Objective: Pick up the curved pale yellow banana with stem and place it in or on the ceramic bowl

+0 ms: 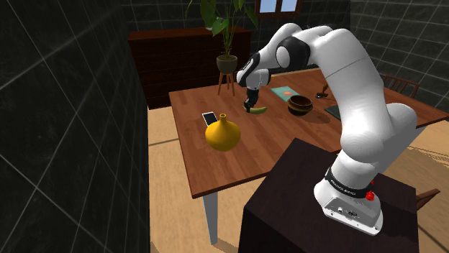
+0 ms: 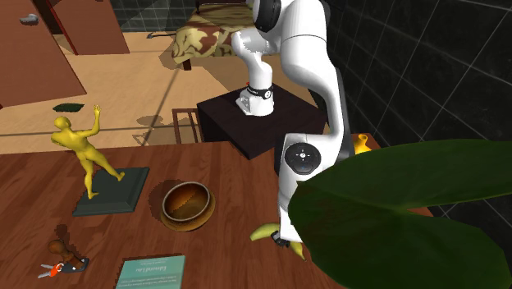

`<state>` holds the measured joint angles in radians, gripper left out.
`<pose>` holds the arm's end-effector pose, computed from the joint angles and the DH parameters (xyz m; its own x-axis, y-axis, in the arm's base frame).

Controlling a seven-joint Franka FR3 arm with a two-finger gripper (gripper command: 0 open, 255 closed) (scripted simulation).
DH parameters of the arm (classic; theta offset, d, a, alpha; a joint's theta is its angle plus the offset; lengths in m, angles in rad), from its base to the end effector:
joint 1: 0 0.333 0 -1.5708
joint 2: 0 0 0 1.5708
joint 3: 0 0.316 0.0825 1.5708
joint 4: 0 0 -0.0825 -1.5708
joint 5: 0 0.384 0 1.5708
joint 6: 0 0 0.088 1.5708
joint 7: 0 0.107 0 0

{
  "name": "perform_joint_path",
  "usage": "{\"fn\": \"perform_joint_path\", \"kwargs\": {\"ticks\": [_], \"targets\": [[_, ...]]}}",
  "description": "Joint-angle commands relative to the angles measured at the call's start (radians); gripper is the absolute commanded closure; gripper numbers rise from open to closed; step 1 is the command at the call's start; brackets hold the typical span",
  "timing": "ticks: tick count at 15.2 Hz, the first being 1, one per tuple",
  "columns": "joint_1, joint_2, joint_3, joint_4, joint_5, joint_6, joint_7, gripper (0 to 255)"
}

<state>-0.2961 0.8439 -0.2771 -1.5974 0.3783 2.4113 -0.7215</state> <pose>0.5945 -0.3528 0.1484 0.9982 -0.0440 0.0408 -0.0429 -0.9987 -0.0285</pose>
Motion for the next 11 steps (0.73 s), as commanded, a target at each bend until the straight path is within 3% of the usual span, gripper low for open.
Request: {"fn": "perform_joint_path", "kwargs": {"ticks": [1, 11], "targets": [[0.000, 0.000, 0.000, 0.000, 0.000, 0.000, 0.000, 255], [0.016, -0.080, -0.023, -0.022, -0.022, -0.057, 0.015, 255]]}}
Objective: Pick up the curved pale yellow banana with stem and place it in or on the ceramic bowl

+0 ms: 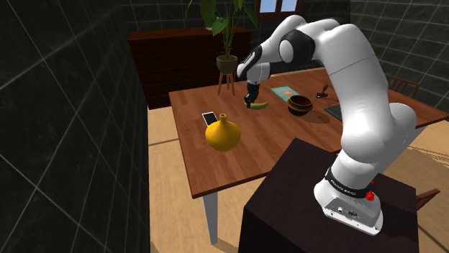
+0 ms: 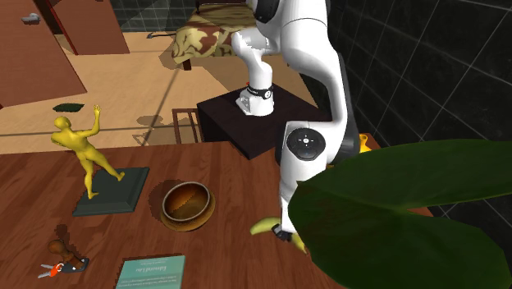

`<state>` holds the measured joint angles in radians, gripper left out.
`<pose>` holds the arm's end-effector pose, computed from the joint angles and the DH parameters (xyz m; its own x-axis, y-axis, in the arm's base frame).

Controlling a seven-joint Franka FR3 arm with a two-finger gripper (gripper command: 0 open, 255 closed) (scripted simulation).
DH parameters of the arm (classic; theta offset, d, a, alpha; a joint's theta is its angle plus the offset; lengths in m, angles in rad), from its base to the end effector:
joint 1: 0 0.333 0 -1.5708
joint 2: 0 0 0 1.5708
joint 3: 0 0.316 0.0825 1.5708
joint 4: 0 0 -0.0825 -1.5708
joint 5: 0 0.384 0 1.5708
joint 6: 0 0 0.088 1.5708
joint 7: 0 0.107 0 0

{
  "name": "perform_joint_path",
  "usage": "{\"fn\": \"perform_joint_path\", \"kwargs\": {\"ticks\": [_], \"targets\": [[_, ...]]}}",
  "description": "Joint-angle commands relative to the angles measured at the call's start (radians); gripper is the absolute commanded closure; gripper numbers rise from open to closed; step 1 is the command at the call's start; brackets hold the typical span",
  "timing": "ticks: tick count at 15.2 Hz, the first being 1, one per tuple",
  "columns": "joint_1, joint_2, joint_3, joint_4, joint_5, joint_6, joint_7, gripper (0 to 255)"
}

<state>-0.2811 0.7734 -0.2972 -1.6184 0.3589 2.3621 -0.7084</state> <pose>0.5947 -0.3524 0.1853 0.9982 -0.0440 0.0413 -0.0428 -0.9987 -0.0283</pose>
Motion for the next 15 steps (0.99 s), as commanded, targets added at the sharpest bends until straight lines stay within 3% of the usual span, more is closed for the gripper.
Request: {"fn": "perform_joint_path", "kwargs": {"ticks": [1, 15], "targets": [[0.003, -0.019, -0.006, -0.003, -0.006, -0.016, 0.004, 255], [0.027, -0.139, -0.042, -0.003, -0.050, -0.134, 0.034, 255]]}}
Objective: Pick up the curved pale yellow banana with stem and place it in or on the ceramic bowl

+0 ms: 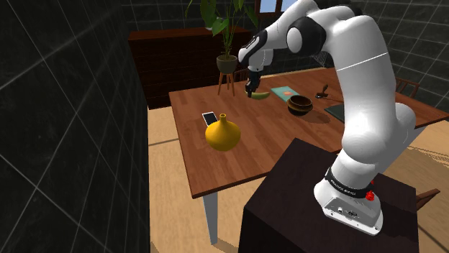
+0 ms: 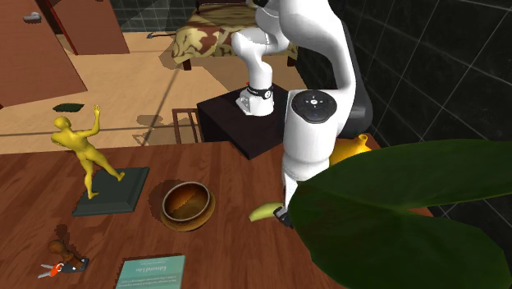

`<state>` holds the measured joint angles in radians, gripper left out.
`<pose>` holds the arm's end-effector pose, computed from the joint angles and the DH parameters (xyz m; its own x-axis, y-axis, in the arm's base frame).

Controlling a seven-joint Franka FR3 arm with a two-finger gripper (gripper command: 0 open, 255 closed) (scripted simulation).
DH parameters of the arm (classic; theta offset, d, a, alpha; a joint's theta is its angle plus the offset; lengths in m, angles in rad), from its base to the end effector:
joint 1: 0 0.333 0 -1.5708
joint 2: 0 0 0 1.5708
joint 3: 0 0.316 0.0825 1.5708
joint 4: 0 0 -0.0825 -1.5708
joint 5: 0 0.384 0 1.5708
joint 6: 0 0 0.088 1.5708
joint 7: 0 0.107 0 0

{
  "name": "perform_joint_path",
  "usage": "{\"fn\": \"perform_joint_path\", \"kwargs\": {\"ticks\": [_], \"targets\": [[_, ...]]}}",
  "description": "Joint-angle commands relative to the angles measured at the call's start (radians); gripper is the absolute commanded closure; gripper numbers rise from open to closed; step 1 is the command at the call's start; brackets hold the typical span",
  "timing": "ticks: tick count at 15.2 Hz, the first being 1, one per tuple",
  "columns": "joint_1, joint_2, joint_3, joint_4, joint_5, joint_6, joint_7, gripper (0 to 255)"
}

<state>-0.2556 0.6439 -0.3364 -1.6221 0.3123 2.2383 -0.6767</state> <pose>0.5948 -0.3526 0.2638 0.9982 -0.0441 0.0412 -0.0430 -0.9987 -0.0283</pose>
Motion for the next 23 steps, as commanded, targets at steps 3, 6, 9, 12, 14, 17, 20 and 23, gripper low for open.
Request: {"fn": "perform_joint_path", "kwargs": {"ticks": [3, 6, 9, 12, 14, 17, 20, 23], "targets": [[0.005, -0.032, -0.009, 0.007, -0.013, -0.038, 0.009, 255], [0.009, -0.053, -0.016, 0.016, -0.023, -0.067, 0.015, 255], [0.012, -0.073, -0.021, 0.026, -0.032, -0.096, 0.022, 255], [-0.008, -0.104, -0.032, -0.021, -0.033, -0.082, -0.017, 255], [-0.030, -0.130, -0.043, -0.064, -0.033, -0.069, -0.056, 255], [-0.065, -0.164, -0.060, -0.117, -0.034, -0.053, -0.116, 255], [-0.103, -0.190, -0.078, -0.158, -0.033, -0.043, -0.178, 255], [-0.144, -0.209, -0.095, -0.188, -0.031, -0.037, -0.241, 255]]}}
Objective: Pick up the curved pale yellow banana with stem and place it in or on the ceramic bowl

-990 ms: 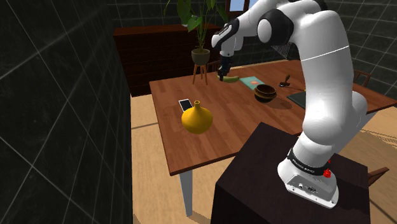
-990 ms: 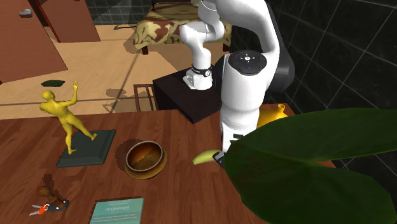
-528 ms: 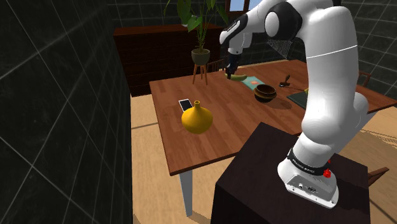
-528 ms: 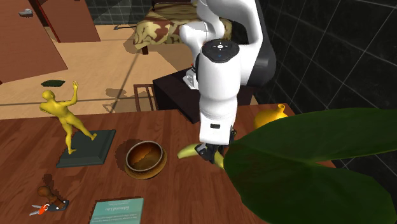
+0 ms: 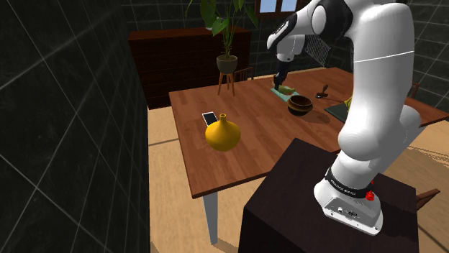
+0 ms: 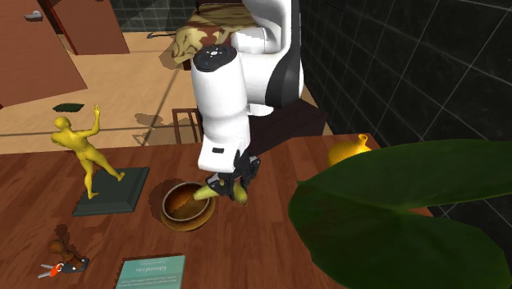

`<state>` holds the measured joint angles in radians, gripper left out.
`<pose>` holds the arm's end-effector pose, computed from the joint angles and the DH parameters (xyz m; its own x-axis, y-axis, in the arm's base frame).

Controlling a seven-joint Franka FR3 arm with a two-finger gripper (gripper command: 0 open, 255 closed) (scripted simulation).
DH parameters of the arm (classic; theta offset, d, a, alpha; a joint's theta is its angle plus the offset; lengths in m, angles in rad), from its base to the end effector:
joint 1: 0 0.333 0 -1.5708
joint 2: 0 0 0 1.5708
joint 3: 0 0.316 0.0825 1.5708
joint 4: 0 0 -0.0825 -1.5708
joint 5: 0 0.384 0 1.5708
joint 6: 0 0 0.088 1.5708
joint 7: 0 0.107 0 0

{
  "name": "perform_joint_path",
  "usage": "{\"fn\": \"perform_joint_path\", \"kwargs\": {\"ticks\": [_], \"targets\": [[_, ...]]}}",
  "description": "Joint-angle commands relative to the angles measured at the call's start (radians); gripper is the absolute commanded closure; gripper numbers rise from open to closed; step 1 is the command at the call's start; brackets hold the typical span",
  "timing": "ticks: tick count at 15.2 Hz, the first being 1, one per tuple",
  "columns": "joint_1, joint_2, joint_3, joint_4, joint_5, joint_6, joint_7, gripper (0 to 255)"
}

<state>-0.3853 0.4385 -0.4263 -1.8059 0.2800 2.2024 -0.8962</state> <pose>0.4662 -0.4465 0.3205 0.9981 -0.0455 0.0410 -0.0444 -0.9986 -0.0283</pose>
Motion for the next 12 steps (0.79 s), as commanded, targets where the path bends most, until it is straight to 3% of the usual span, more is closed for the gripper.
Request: {"fn": "perform_joint_path", "kwargs": {"ticks": [1, 9, 12], "targets": [[-0.029, -0.008, -0.011, -0.012, 0.002, 0.000, -0.043, 255], [-0.158, -0.016, -0.055, -0.027, 0.018, -0.010, -0.225, 255], [-0.164, 0.007, -0.046, -0.037, 0.033, 0.020, -0.235, 255]]}}
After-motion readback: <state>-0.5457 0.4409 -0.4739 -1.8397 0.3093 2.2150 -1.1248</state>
